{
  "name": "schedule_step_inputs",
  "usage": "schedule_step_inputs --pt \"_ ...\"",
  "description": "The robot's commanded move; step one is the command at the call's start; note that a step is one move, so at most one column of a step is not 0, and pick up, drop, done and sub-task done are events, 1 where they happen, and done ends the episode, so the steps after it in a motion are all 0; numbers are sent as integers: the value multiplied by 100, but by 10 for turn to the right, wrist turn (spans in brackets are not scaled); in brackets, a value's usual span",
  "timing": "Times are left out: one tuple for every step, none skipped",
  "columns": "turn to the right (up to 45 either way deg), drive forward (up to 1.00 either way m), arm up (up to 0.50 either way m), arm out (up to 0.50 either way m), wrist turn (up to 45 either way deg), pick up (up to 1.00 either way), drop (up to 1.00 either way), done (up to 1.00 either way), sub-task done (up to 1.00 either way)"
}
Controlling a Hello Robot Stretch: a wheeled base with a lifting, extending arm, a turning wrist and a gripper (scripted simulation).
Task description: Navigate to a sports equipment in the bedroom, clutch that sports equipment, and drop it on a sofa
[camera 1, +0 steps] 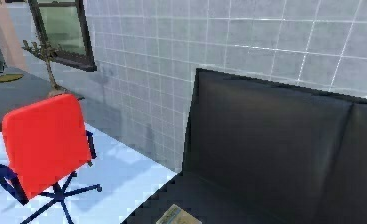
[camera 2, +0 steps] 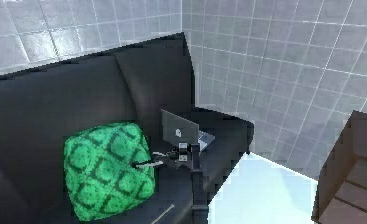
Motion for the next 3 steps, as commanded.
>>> schedule_step_inputs --pt "0 0 10 0 0 0 0 0 0" --pt "0 0 0 -8 0 0 0 0 0" --pt "0 0 0 0 0 0 0 100 0"
